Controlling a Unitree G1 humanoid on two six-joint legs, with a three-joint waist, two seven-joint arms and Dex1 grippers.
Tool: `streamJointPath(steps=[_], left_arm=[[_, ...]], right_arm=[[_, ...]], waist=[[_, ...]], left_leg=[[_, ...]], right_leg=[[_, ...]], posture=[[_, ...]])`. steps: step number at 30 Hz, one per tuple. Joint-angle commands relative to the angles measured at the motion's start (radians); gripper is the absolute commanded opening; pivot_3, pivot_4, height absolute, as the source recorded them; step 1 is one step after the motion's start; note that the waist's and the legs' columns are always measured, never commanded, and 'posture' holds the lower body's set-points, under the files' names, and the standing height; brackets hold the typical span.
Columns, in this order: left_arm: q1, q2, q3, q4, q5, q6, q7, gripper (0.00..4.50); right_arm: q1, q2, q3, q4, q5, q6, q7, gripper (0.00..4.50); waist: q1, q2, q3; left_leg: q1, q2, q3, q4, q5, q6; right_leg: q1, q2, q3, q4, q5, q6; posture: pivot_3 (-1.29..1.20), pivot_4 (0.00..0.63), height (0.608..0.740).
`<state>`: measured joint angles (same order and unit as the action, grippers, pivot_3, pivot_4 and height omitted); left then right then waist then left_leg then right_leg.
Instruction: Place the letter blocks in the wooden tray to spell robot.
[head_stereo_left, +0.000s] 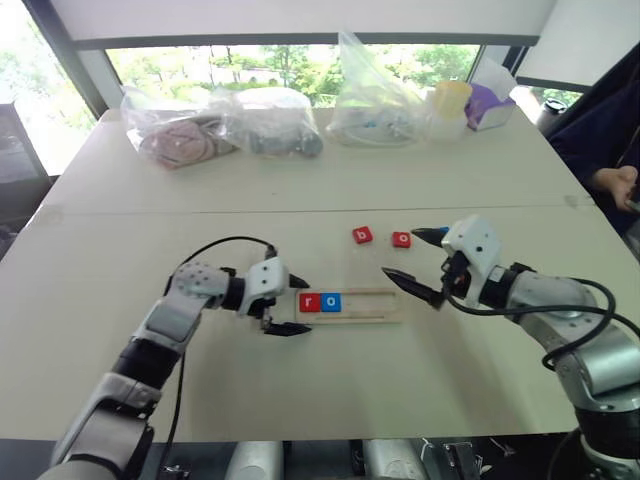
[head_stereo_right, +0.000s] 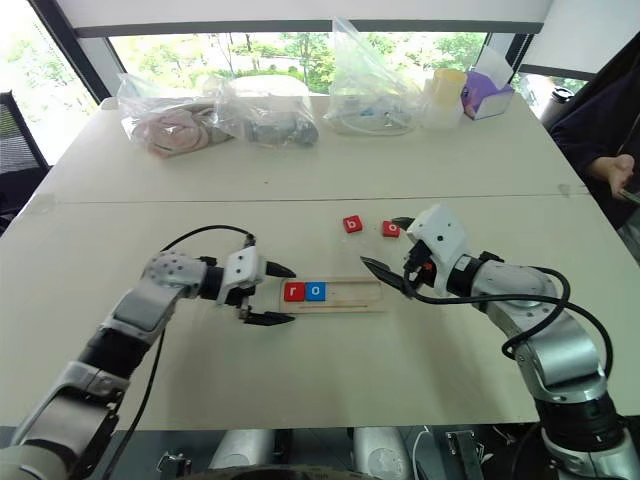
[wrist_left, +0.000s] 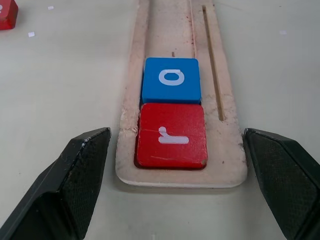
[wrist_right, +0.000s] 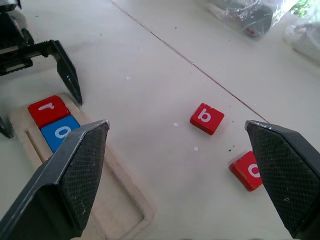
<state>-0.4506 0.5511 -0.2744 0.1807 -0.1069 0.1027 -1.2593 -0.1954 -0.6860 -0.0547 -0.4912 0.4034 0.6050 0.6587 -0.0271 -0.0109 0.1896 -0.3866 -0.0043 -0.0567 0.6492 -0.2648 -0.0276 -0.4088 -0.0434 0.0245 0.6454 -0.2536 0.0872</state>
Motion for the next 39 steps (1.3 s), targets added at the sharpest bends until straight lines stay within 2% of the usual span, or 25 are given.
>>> streamJointPath(steps=[1, 5, 9, 12, 14, 16, 21, 29, 32, 37, 39], left_arm=[[0.073, 0.094, 0.075, -0.032, -0.025, 0.061, 0.003, 4.48], [0.173, 0.184, 0.176, -0.088, -0.077, 0.112, 0.035, 4.48], [0.241, 0.222, 0.260, -0.163, -0.147, 0.182, 0.068, 4.48], [0.265, 0.217, 0.317, -0.227, -0.207, 0.249, 0.110, 4.48], [0.276, 0.197, 0.406, -0.281, -0.296, 0.330, 0.161, 4.48], [0.283, 0.181, 0.441, -0.340, -0.343, 0.379, 0.202, 4.48], [0.320, 0.119, 0.442, -0.513, -0.409, 0.457, 0.313, 4.48], [0.349, 0.084, 0.419, -0.557, -0.403, 0.460, 0.392, 4.48], [0.348, 0.076, 0.409, -0.561, -0.400, 0.458, 0.411, 4.50], [0.350, 0.062, 0.396, -0.568, -0.400, 0.455, 0.435, 4.50], [0.353, 0.057, 0.390, -0.567, -0.398, 0.451, 0.439, 4.50]], right_arm=[[-0.047, 0.041, 0.052, 0.030, -0.050, -0.004, -0.052, 4.50], [-0.129, 0.122, 0.124, 0.110, -0.109, 0.041, -0.136, 4.50], [-0.193, 0.195, 0.151, 0.170, -0.145, 0.085, -0.202, 4.50], [-0.234, 0.234, 0.163, 0.225, -0.174, 0.095, -0.238, 4.50], [-0.291, 0.306, 0.182, 0.300, -0.217, 0.127, -0.321, 4.50], [-0.324, 0.355, 0.183, 0.357, -0.238, 0.145, -0.362, 4.50], [-0.382, 0.443, 0.180, 0.526, -0.274, 0.141, -0.419, 4.50], [-0.429, 0.502, 0.140, 0.657, -0.288, 0.159, -0.470, 4.50], [-0.437, 0.507, 0.137, 0.676, -0.293, 0.149, -0.472, 3.56], [-0.443, 0.506, 0.157, 0.676, -0.321, 0.147, -0.474, 1.15], [-0.438, 0.489, 0.180, 0.652, -0.347, 0.139, -0.469, 1.17]], waist=[[-0.009, 0.000, 0.000], [-0.018, 0.001, 0.000], [-0.015, 0.001, 0.000], [-0.010, 0.001, 0.000], [-0.010, 0.000, 0.000], [-0.009, 0.000, 0.000], [-0.006, 0.000, 0.000], [-0.012, 0.000, 0.000], [-0.013, 0.000, 0.000], [-0.015, 0.000, 0.000], [-0.015, 0.000, 0.000]], left_leg=[[0.001, 0.000, 0.000, -0.001, 0.000, 0.000], [0.002, 0.002, -0.001, -0.001, 0.000, 0.000], [0.002, 0.002, -0.001, -0.002, 0.000, 0.000], [0.001, 0.001, -0.001, -0.001, 0.000, 0.000], [0.000, 0.001, -0.001, -0.001, 0.000, 0.000], [-0.001, 0.000, -0.001, 0.000, 0.000, 0.000], [-0.002, -0.001, -0.001, -0.001, 0.000, 0.000], [-0.002, 0.000, -0.001, -0.001, 0.001, -0.001], [-0.002, 0.000, -0.001, -0.001, 0.001, -0.001], [-0.002, 0.000, -0.001, -0.001, 0.001, -0.001], [-0.002, 0.000, -0.001, -0.001, 0.001, -0.001]], right_leg=[[0.000, 0.000, 0.000, 0.001, -0.001, -0.001], [0.000, 0.000, 0.000, 0.003, -0.002, -0.003], [0.000, 0.000, 0.000, 0.003, -0.002, -0.004], [-0.001, -0.001, -0.001, 0.002, -0.002, -0.004], [-0.001, -0.001, -0.001, 0.002, -0.002, -0.004], [-0.003, -0.002, -0.001, 0.002, -0.002, -0.004], [-0.003, -0.003, -0.001, 0.002, -0.002, -0.003], [-0.004, -0.001, -0.001, 0.003, -0.001, -0.004], [-0.004, -0.001, -0.001, 0.003, -0.001, -0.004], [-0.004, -0.001, -0.001, 0.003, -0.001, -0.004], [-0.004, -0.001, -0.001, 0.003, -0.001, -0.004]], posture=[[0.00, 0.150, 0.740], [0.00, 0.150, 0.740], [0.00, 0.150, 0.740], [0.00, 0.150, 0.740], [0.00, 0.150, 0.740], [0.00, 0.150, 0.740], [0.00, 0.150, 0.740], [0.00, 0.150, 0.740], [0.00, 0.150, 0.740], [0.00, 0.150, 0.740], [0.00, 0.150, 0.740]])
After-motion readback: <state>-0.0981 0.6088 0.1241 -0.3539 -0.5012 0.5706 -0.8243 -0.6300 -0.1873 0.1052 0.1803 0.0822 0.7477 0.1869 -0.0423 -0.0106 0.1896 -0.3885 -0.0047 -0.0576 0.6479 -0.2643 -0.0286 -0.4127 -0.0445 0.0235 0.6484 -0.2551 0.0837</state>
